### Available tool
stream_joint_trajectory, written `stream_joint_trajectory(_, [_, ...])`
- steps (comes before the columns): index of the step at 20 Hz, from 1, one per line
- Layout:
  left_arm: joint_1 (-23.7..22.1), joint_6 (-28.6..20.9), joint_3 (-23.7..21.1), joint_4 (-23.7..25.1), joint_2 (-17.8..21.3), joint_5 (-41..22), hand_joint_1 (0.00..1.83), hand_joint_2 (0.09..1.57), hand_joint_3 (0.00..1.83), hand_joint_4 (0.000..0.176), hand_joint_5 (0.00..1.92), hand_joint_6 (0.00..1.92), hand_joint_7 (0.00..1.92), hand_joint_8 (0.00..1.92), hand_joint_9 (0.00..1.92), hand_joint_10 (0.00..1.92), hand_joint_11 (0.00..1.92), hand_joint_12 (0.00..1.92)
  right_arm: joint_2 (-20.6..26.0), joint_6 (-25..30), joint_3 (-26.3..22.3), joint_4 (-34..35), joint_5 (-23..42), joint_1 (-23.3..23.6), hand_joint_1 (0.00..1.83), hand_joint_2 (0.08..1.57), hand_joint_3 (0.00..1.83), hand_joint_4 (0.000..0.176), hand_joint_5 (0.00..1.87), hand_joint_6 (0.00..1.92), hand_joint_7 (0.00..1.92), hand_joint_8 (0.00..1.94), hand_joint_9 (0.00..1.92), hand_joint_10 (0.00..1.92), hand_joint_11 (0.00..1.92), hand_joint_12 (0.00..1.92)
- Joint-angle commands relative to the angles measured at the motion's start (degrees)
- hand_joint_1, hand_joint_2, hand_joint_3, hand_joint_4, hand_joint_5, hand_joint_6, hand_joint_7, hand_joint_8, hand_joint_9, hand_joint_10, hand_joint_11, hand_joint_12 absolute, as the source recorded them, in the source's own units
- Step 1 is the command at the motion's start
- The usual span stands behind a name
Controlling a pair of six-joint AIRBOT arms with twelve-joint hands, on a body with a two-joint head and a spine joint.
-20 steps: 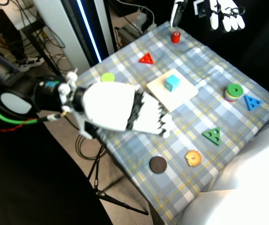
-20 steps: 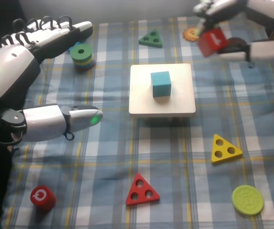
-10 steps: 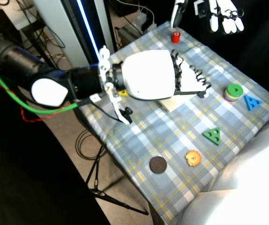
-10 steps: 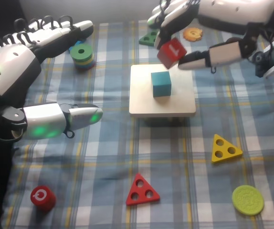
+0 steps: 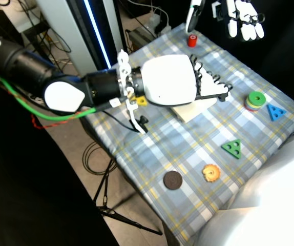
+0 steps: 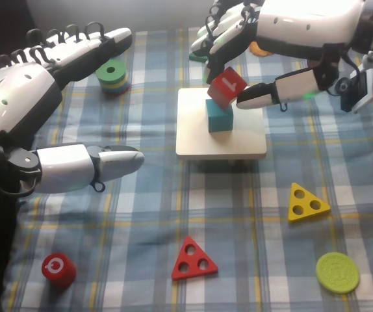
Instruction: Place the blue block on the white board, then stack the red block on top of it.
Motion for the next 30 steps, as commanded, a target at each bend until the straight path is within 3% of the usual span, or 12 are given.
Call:
stream_joint_trajectory(1, [-0.63, -0.23, 0.35, 1.74, -0.09, -6.87, 0.7, 0.92, 0.0, 0.176, 0.17, 0.0, 0.16, 0.0, 0.15, 0.0, 0.0, 0.19, -0.29, 0.37, 0.1, 2.61, 4.99, 1.04, 1.13, 1.11, 0.0, 0.0, 1.0, 0.95, 0.61, 0.0, 0.49, 0.0, 0.0, 0.98])
stream_joint_trajectory(4, [-0.69, -0.23, 0.38, 1.79, -0.08, -6.85, 0.7, 0.92, 0.0, 0.176, 0.16, 0.0, 0.17, 0.0, 0.14, 0.0, 0.0, 0.11, -0.8, 0.37, 0.45, 2.49, 4.93, 1.04, 1.12, 1.11, 0.0, 0.0, 0.99, 0.97, 0.6, 0.0, 0.47, 0.0, 0.0, 0.67])
stream_joint_trajectory(7, [-0.82, -0.23, 0.47, 1.9, -0.12, -6.64, 0.73, 0.92, 0.0, 0.176, 0.17, 0.0, 0.18, 0.0, 0.16, 0.0, 0.0, 0.16, -1.44, 0.37, 0.97, 2.25, 4.9, 1.04, 1.12, 1.12, 0.0, 0.0, 0.98, 0.98, 0.61, 0.0, 0.48, 0.0, 0.0, 0.61])
stream_joint_trajectory(15, [-0.82, -0.23, 0.47, 1.99, -0.07, -6.6, 0.72, 0.92, 0.0, 0.176, 0.18, 0.0, 0.17, 0.0, 0.16, 0.0, 0.0, 0.19, -1.53, 0.37, 1.24, 2.04, 4.15, 1.04, 1.1, 1.11, 0.0, 0.0, 0.99, 0.97, 0.59, 0.0, 0.47, 0.0, 0.0, 0.63])
stream_joint_trajectory(19, [-0.82, -0.23, 0.46, 1.99, -0.07, -6.62, 0.7, 0.92, 0.0, 0.176, 0.18, 0.0, 0.18, 0.0, 0.16, 0.0, 0.0, 0.13, -1.5, 0.37, 1.27, 2.05, 3.79, 1.04, 1.09, 1.11, 0.0, 0.0, 0.98, 0.98, 0.58, 0.0, 0.47, 0.0, 0.0, 0.9])
stream_joint_trajectory(20, [-0.82, -0.23, 0.46, 1.99, -0.07, -6.62, 0.72, 0.92, 0.0, 0.176, 0.17, 0.0, 0.18, 0.0, 0.16, 0.0, 0.0, 0.13, -1.5, 0.37, 1.27, 2.05, 3.76, 1.04, 1.08, 1.11, 0.0, 0.009, 0.99, 0.96, 0.58, 0.0, 0.47, 0.0, 0.0, 0.92])
stream_joint_trajectory(21, [-0.82, -0.23, 0.46, 1.99, -0.07, -6.63, 0.71, 0.91, 0.0, 0.176, 0.17, 0.0, 0.18, 0.0, 0.15, 0.0, 0.0, 0.13, -1.5, 0.37, 1.27, 2.05, 3.75, 1.04, 1.06, 1.11, 0.0, 0.06, 0.97, 0.99, 0.58, 0.0, 0.47, 0.0, 0.0, 0.95])
stream_joint_trajectory(22, [-0.82, -0.23, 0.46, 1.99, -0.07, -6.64, 0.71, 0.91, 0.0, 0.176, 0.17, 0.0, 0.18, 0.0, 0.14, 0.0, 0.0, 0.1, -1.5, 0.37, 1.26, 2.05, 3.75, 1.04, 1.04, 1.12, 0.0, 0.093, 0.95, 1.03, 0.58, 0.0, 0.47, 0.0, 0.0, 0.97])
stream_joint_trajectory(23, [-0.82, -0.23, 0.46, 1.99, -0.07, -6.67, 0.72, 0.91, 0.0, 0.174, 0.17, 0.0, 0.17, 0.0, 0.13, 0.0, 0.0, 0.04, -1.5, 0.37, 1.26, 2.05, 3.75, 1.04, 0.98, 1.08, 0.0, 0.0, 0.82, 0.43, 0.56, 0.01, 0.47, 0.01, 0.0, 0.97])
stream_joint_trajectory(24, [-0.82, -0.23, 0.46, 1.99, -0.06, -6.7, 0.72, 0.91, 0.0, 0.176, 0.18, 0.0, 0.18, 0.0, 0.13, 0.01, 0.0, 0.03, -1.5, 0.37, 1.26, 2.05, 3.75, 1.04, 0.96, 1.06, 0.0, 0.0, 0.81, 0.15, 0.57, 0.0, 0.47, 0.0, 0.0, 0.96])
stream_joint_trajectory(25, [-0.83, -0.23, 0.46, 1.99, -0.06, -6.7, 0.73, 0.91, 0.0, 0.176, 0.18, 0.0, 0.18, 0.0, 0.14, 0.01, 0.0, 0.03, -1.5, 0.37, 1.25, 2.05, 3.75, 1.04, 0.95, 1.06, 0.0, 0.0, 0.82, 0.05, 0.57, 0.0, 0.46, 0.0, 0.0, 0.95])
stream_joint_trajectory(30, [-0.84, -0.23, 0.42, 1.99, -0.08, -6.72, 0.72, 0.91, 0.0, 0.176, 0.18, 0.0, 0.18, 0.0, 0.14, 0.0, 0.0, 0.04, -1.5, 0.53, 1.24, 2.05, 3.74, 1.04, 0.92, 1.05, 0.0, 0.0, 0.81, 0.01, 0.56, 0.0, 0.45, 0.0, 0.0, 0.95])
